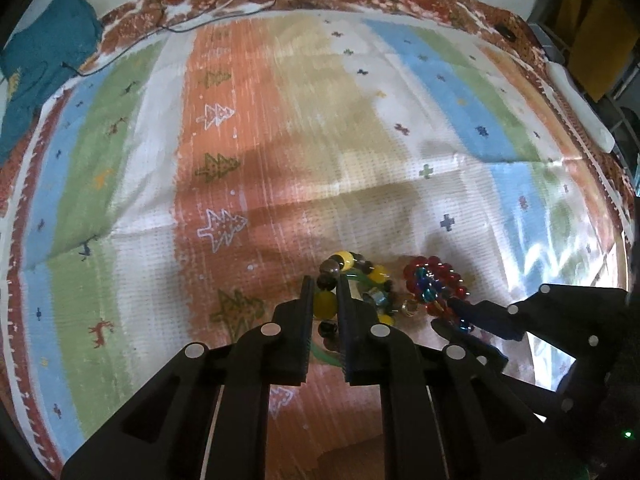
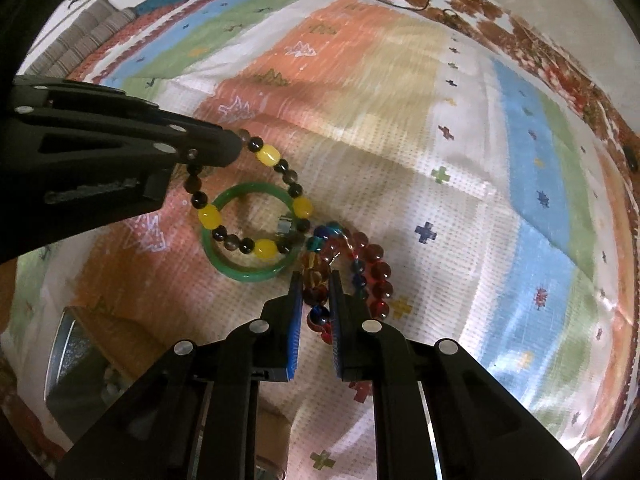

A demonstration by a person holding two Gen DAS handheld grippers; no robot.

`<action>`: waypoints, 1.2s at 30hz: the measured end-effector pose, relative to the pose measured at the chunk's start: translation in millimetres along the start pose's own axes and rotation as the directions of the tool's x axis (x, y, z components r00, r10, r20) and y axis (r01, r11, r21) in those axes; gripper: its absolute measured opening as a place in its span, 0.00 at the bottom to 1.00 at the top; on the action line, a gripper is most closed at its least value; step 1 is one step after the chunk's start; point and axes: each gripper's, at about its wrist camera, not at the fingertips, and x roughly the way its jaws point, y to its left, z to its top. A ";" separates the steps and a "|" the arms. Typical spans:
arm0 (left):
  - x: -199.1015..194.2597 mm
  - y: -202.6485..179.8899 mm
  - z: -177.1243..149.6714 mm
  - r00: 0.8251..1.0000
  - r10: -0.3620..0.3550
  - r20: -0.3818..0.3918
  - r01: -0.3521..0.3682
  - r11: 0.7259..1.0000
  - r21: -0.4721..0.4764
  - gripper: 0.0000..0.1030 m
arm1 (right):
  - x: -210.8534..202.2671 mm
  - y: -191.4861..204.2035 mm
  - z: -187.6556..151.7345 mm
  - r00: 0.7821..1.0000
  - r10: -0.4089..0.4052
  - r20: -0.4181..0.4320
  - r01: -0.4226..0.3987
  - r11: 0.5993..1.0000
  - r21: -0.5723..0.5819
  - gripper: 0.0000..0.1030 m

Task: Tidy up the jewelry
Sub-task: 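Grasp the yellow-black bead bracelet with the left tool while the right grasps the multicolour bracelet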

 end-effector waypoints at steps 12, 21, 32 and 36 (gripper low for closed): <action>2.5 5.8 -8.1 1.000 0.015 -0.020 -0.015 1.000 -0.020 0.10 | 12.8 -4.6 -1.4 0.999 0.013 -0.048 -0.011 0.999 0.043 0.13; 2.8 7.1 -8.0 1.000 0.013 -0.015 -0.014 1.000 -0.026 0.10 | 14.0 -1.2 -1.3 0.999 -0.003 -0.044 0.004 1.000 0.023 0.13; -23.8 -0.2 -10.5 0.999 0.039 0.037 -0.038 0.999 -0.029 0.10 | -17.5 -10.2 -2.4 0.996 -0.077 0.037 0.074 0.994 0.083 0.10; -37.0 -1.5 -12.3 0.997 0.045 0.060 -0.043 0.998 -0.039 0.10 | -31.1 -11.0 -4.9 0.994 -0.093 0.060 0.086 0.990 0.107 0.10</action>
